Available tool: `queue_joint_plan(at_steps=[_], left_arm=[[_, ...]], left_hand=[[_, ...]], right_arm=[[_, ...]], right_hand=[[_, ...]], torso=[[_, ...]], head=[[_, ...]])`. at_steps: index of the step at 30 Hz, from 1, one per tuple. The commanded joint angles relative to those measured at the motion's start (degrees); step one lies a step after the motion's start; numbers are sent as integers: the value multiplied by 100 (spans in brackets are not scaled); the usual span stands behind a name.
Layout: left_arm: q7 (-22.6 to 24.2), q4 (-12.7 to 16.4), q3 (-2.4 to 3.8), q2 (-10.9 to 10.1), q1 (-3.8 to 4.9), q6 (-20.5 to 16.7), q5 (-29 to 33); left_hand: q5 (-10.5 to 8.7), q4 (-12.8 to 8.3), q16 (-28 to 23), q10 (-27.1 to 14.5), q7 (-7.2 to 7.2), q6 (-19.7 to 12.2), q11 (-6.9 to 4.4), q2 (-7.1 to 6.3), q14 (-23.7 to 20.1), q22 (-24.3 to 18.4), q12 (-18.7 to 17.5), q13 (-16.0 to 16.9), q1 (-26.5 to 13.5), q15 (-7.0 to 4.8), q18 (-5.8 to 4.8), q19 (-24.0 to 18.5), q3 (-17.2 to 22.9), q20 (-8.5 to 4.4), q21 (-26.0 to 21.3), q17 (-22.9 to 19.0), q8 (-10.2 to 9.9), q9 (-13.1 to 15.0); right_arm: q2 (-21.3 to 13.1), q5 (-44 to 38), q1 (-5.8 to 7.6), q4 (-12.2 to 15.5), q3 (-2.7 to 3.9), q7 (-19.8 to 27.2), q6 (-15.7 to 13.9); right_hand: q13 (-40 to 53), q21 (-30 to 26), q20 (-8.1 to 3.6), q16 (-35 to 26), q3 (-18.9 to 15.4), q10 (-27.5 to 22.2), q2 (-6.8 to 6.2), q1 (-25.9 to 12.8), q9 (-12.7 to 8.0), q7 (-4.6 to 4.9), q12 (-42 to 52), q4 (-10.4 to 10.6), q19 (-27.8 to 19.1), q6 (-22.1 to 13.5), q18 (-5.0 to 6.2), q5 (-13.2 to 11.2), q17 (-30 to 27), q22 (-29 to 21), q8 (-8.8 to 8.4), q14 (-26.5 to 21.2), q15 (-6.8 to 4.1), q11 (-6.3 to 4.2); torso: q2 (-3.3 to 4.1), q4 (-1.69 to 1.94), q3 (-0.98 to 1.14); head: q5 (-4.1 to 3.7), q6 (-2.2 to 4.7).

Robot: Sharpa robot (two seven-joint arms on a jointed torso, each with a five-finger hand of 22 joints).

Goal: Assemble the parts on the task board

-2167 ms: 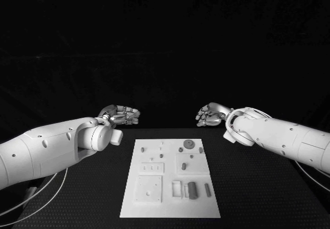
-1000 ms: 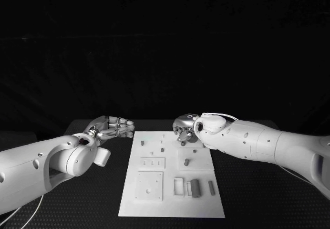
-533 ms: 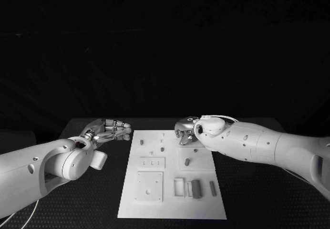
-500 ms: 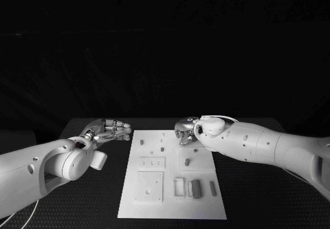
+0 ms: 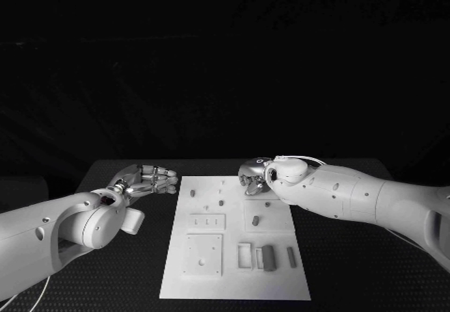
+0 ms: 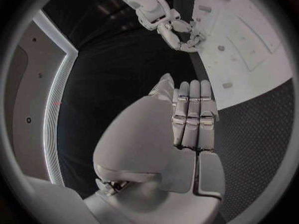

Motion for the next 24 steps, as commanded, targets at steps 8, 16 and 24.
queue_joint_plan(at_steps=[8,16,24], left_arm=[[54,-4,4,-2,3,82,-24],[51,-9,4,-9,3,83,-24],[45,-37,4,-7,3,87,-24]], left_hand=[[32,0,-32,43,1,34,18,29,38,-6,-40,-7,-49,-10,5,32,-46,0,-24,10,-39,-10],[32,-1,-38,47,1,37,18,31,39,-7,-47,-8,-51,-10,5,33,-48,-2,-28,14,-43,-13],[32,-2,-42,49,0,40,18,33,41,-8,-52,-8,-53,-11,4,35,-50,-2,-31,17,-46,-16]], right_arm=[[-94,-142,-91,76,-57,-108,220],[-119,-103,-91,169,-57,-56,-26],[-166,-41,-91,295,-55,-47,-545]], right_hand=[[-232,48,9,54,34,-25,16,0,11,8,-81,-9,-36,-20,87,11,-8,154,-19,-30,3,-5],[-181,133,-4,101,34,-3,24,3,25,-4,-91,-13,-29,12,87,10,-13,155,-10,-24,-10,-16],[-132,230,-22,144,31,3,10,15,37,-12,-116,-18,-24,31,87,10,-24,154,-9,-19,-21,-20]], torso=[[75,20,6],[112,25,10],[135,31,12]], head=[[-20,18],[-28,60],[-43,93]])
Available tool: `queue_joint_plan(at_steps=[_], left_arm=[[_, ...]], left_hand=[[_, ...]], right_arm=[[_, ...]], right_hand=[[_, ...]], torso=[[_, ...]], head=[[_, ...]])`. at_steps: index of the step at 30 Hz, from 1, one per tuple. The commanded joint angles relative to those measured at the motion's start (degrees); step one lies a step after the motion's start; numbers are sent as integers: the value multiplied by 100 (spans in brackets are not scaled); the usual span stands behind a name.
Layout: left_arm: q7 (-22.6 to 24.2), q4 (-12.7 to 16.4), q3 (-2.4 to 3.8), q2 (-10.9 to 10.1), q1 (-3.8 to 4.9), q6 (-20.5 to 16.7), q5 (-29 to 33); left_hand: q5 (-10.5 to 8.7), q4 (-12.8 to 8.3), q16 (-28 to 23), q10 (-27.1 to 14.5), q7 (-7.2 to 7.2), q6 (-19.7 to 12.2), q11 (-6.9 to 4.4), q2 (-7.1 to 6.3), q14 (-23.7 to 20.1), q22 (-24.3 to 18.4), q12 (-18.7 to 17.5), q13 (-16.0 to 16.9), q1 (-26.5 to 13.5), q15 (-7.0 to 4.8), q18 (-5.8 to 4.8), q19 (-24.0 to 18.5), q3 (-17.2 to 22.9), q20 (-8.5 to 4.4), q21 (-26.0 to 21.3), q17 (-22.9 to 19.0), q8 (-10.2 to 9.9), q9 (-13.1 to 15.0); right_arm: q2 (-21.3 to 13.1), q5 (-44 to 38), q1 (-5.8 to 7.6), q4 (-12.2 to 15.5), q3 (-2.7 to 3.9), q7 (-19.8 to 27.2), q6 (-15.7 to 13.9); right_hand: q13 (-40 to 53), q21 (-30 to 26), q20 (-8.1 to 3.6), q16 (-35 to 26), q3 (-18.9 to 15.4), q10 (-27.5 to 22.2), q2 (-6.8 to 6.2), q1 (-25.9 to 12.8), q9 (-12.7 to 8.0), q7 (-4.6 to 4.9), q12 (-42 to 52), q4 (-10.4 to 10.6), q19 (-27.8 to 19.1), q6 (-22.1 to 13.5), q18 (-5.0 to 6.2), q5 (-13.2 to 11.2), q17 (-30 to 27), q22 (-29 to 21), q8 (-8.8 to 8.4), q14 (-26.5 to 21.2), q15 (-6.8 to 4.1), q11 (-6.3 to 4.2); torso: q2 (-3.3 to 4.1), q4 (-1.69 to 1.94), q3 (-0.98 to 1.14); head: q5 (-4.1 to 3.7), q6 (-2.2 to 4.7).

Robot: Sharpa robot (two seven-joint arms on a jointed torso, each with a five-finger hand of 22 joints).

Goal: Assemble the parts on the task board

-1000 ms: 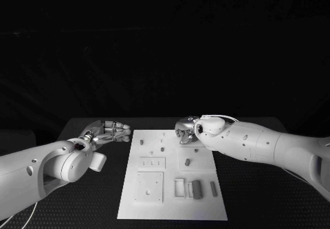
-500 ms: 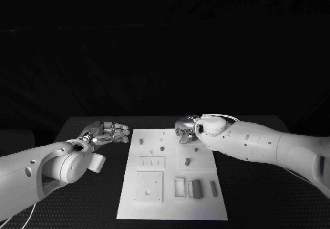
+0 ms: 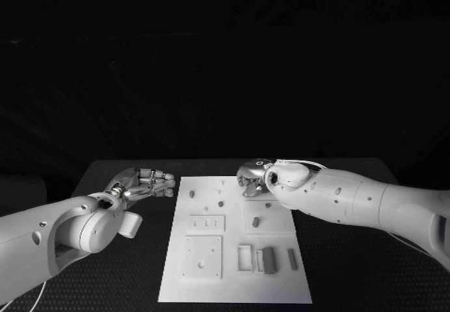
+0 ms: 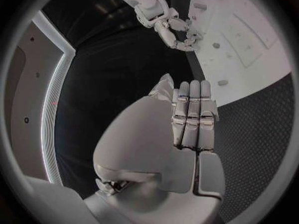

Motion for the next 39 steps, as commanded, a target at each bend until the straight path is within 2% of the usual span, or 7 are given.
queue_joint_plan(at_steps=[1,14,24,27,30,36,39], left_arm=[[50,-10,4,2,4,81,-22],[52,-61,4,-28,5,128,-15],[49,-153,4,-13,4,131,-2],[46,-162,4,-6,4,130,0],[44,-166,4,-4,4,140,0],[43,-178,3,0,4,142,0],[39,-190,3,1,3,145,0]], left_hand=[[32,14,-21,30,0,40,-2,11,41,-9,-31,-7,-30,-10,33,36,-34,-2,-31,10,-25,-10],[31,13,-27,35,-1,45,-3,7,44,-10,-38,-7,-31,-12,32,38,-38,-3,-35,15,-29,-13],[31,15,-33,39,0,49,-3,2,44,-11,-45,-7,-37,-13,30,39,-44,-4,-40,20,-34,-16],[31,15,-35,40,0,49,-3,2,45,-11,-47,-7,-38,-13,30,40,-44,-4,-41,21,-35,-16],[31,14,-36,41,-1,50,-3,2,45,-11,-48,-7,-37,-13,30,40,-44,-4,-42,22,-36,-17],[31,14,-38,42,-1,51,-3,3,45,-12,-51,-7,-37,-14,30,41,-45,-5,-43,24,-37,-18],[31,14,-39,43,-1,51,-3,3,46,-12,-52,-8,-37,-14,29,41,-45,-5,-44,25,-38,-18]], right_arm=[[-36,7,-84,71,-48,-3,-173],[-260,31,-35,410,-25,-17,-367],[-404,32,13,587,67,-54,-409],[-430,24,21,602,78,-76,-386],[-449,22,24,610,79,-87,-347],[-486,23,24,624,82,-88,-283],[-529,72,24,652,109,-86,-285]], right_hand=[[-1979,53,-26,28,15,-18,4,16,10,-13,-61,-2,-21,37,69,10,-8,158,-9,-16,-28,-24],[-1867,241,-65,149,22,40,-52,6,28,-22,-84,13,9,52,69,11,-20,153,-22,49,-72,-42],[-1718,474,-113,378,40,75,-77,5,51,-32,-113,18,35,75,69,10,15,154,-37,91,-123,-59],[-1633,577,-131,492,40,124,-79,5,61,-44,-94,18,40,86,69,9,38,154,-42,95,-144,-77],[-1287,894,-208,862,1,267,-76,15,77,-90,83,20,117,112,69,10,168,159,-57,149,-231,-143],[-530,1394,-302,1402,3,308,-85,5,110,-142,345,26,126,154,69,10,346,155,-97,133,-316,-212],[-58,1675,-357,1692,9,325,-101,-13,138,-171,495,32,141,179,69,10,412,154,-114,141,-362,-249]], torso=[[22,6,1],[55,14,5],[73,19,6],[78,16,6],[82,20,4],[87,25,5],[90,28,4]], head=[[-10,21],[-18,67],[-54,81],[-63,81],[-72,83],[-75,81],[-77,83]])
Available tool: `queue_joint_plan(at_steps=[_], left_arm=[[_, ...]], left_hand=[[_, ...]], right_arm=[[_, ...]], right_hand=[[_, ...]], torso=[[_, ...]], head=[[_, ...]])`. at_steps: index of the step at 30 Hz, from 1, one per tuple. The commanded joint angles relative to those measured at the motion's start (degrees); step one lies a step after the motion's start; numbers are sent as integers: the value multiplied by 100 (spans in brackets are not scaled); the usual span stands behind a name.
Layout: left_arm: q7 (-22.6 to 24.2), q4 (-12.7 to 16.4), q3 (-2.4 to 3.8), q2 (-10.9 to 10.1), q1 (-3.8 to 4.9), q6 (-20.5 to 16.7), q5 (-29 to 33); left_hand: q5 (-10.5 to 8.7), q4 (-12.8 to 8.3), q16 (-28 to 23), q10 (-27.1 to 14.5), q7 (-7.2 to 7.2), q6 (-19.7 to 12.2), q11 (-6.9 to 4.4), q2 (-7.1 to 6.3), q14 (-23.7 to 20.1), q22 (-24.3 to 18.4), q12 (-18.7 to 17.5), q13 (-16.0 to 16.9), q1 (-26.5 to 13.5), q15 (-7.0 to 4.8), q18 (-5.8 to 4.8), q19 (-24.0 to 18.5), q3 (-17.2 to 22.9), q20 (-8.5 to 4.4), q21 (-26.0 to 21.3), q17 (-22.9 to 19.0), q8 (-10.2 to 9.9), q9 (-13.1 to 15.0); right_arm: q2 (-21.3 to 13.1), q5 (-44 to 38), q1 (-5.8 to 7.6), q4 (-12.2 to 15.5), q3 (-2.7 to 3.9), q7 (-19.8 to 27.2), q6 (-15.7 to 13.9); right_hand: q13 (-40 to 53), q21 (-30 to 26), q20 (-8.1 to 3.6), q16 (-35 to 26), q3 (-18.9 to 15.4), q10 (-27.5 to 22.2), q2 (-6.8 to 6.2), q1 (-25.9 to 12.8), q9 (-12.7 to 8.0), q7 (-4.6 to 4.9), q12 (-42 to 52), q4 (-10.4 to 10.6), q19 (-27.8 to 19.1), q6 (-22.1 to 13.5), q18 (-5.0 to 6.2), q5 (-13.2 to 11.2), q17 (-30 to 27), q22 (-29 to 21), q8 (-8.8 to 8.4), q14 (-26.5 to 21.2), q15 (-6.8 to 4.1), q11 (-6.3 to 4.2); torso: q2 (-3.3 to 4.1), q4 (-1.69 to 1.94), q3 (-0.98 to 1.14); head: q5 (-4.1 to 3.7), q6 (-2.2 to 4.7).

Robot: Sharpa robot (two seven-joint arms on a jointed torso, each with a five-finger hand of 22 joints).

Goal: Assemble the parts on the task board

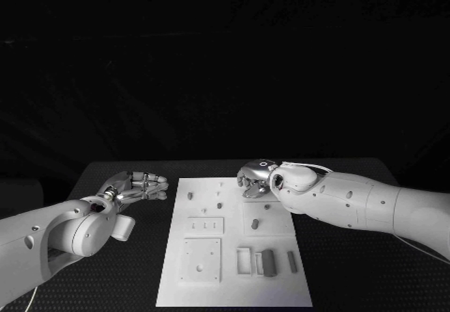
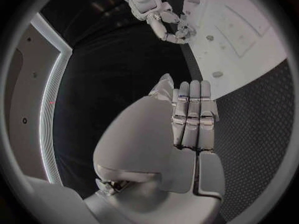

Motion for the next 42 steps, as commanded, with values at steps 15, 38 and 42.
queue_joint_plan(at_steps=[15,38,42], left_arm=[[37,-25,4,20,1,123,2],[26,-85,3,65,-32,172,6],[24,-81,3,61,-32,168,7]], left_hand=[[31,-1,-45,45,0,52,-3,4,46,-9,-36,-8,-40,-14,30,43,-33,-6,-26,10,-44,-12],[31,1,-60,47,4,49,1,12,46,-11,-54,-9,-53,-12,26,44,-38,-6,-36,20,-57,-19],[31,2,-62,48,5,48,1,13,46,-12,-56,-9,-55,-11,26,45,-39,-6,-37,21,-59,-20]], right_arm=[[-89,71,0,-8,71,-21,300],[93,67,-171,-294,66,77,439],[142,67,-184,-387,58,70,431]], right_hand=[[1051,533,-118,552,62,4,-90,-55,86,-49,160,43,-39,48,81,9,21,123,-83,-43,-86,-76],[1223,591,-115,622,87,-21,-53,-60,102,-44,108,36,-94,45,81,11,-11,116,-103,-103,-80,-70],[1253,597,-113,630,109,-42,14,-34,112,-45,67,14,-118,66,81,11,-30,112,-97,-127,-78,-70]], torso=[[18,1,-3],[27,10,-4],[35,10,-8]], head=[[0,11],[-36,-37],[-46,-35]])
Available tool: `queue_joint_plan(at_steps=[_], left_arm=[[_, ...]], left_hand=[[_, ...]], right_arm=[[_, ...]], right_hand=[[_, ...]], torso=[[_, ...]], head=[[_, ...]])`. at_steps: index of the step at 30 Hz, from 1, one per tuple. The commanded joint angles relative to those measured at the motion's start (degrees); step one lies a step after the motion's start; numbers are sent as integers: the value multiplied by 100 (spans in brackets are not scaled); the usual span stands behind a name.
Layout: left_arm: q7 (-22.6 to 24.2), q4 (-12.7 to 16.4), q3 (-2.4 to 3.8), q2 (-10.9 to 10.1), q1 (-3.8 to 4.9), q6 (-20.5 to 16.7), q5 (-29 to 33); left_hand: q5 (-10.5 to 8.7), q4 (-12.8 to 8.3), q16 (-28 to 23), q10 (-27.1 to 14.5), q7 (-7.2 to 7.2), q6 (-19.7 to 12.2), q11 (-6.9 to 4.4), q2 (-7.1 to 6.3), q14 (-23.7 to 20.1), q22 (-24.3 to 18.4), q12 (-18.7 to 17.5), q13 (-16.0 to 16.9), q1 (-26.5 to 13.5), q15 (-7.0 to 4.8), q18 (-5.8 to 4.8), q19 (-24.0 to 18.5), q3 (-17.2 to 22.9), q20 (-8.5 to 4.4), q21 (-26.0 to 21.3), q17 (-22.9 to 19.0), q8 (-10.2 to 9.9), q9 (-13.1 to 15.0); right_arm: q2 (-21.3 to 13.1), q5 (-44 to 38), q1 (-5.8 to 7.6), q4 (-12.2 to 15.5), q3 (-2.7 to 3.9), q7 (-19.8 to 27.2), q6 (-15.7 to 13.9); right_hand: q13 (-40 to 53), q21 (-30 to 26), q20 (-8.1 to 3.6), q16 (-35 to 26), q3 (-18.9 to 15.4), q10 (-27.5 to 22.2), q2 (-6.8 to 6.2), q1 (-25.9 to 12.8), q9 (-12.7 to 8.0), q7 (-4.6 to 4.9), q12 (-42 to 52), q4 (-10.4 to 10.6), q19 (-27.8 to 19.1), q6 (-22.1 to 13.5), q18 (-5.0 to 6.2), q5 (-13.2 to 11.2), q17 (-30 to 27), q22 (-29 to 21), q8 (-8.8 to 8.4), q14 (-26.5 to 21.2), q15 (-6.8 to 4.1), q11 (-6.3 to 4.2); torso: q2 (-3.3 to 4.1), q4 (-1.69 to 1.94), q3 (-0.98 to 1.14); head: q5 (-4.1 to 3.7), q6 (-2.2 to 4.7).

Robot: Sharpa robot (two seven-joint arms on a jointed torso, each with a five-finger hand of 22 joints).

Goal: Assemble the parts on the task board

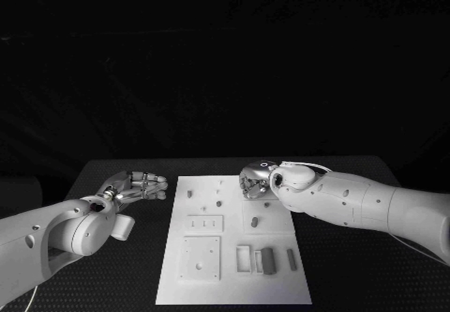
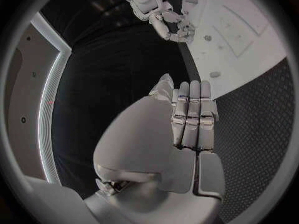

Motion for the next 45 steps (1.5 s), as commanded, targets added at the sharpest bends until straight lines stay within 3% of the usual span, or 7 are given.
queue_joint_plan(at_steps=[1,12,13,15,17,30,45], left_arm=[[34,7,4,13,1,99,5],[20,-20,4,20,-2,112,9],[19,-20,4,20,-2,113,9],[15,-18,4,20,-2,123,9],[14,-17,3,20,-2,124,9],[1,-25,3,23,-5,117,9],[0,-17,3,9,-5,95,9]], left_hand=[[31,2,-39,48,5,48,1,14,25,-7,-35,-9,-55,10,27,45,-39,-6,-38,6,-37,-6],[31,3,-51,51,9,43,3,25,26,-8,-49,-10,-76,11,25,47,-43,-6,-46,15,-49,-12],[31,3,-52,52,9,43,3,25,26,-8,-50,-10,-76,11,25,47,-43,-6,-46,16,-50,-12],[31,3,-53,52,9,43,3,25,26,-8,-51,-10,-77,11,26,47,-43,-6,-47,16,-50,-12],[31,2,-53,52,9,43,3,26,26,-8,-51,-10,-77,11,26,48,-43,-6,-47,17,-51,-12],[31,-1,-59,54,9,45,3,28,27,-9,-57,-10,-75,11,26,49,-42,-7,-51,21,-54,-14],[31,-5,-64,58,8,48,2,30,29,-9,-64,-9,-66,9,27,51,-39,-9,-54,26,-57,-15]], right_arm=[[24,-11,-62,-78,-32,27,137],[25,10,-106,-110,-48,7,299],[24,10,-108,-101,-49,12,319],[20,9,-111,-79,-53,23,336],[20,4,-114,-64,-55,23,332],[-13,67,-116,134,-55,-13,-340],[-3,-299,-112,428,-37,-280,-926]], right_hand=[[13,18,-1,20,34,-39,74,19,4,-4,-49,-9,-66,30,37,11,-12,125,-20,-57,-5,-6],[12,11,5,9,49,-66,138,28,9,-1,-96,-19,-90,40,37,11,-32,120,-18,-83,1,-1],[-361,-53,-4,-66,199,-1274,295,93,28,34,-851,-24,-162,98,-8,61,-74,88,16,-167,224,271],[-1600,-63,61,-52,431,-935,261,163,67,116,-1511,-33,-259,90,12,4,-161,118,37,-199,410,437],[-2200,-67,106,-20,778,-801,113,219,75,111,-1511,86,-208,109,37,10,-244,90,39,-187,379,420],[-3023,68,22,180,929,-128,507,239,172,-71,-1410,-37,-32,557,37,8,-402,115,227,-7,222,250],[-3213,162,-49,284,956,69,492,265,162,-125,-1415,-56,53,699,37,9,-406,121,242,82,167,190]], torso=[[10,1,-2],[8,-4,-3],[8,-4,-3],[8,-3,-3],[8,-2,-3],[11,1,-5],[16,-5,-8]], head=[[-11,2],[-9,-27],[-9,-27],[-9,-29],[-10,-32],[5,-19],[35,26]])
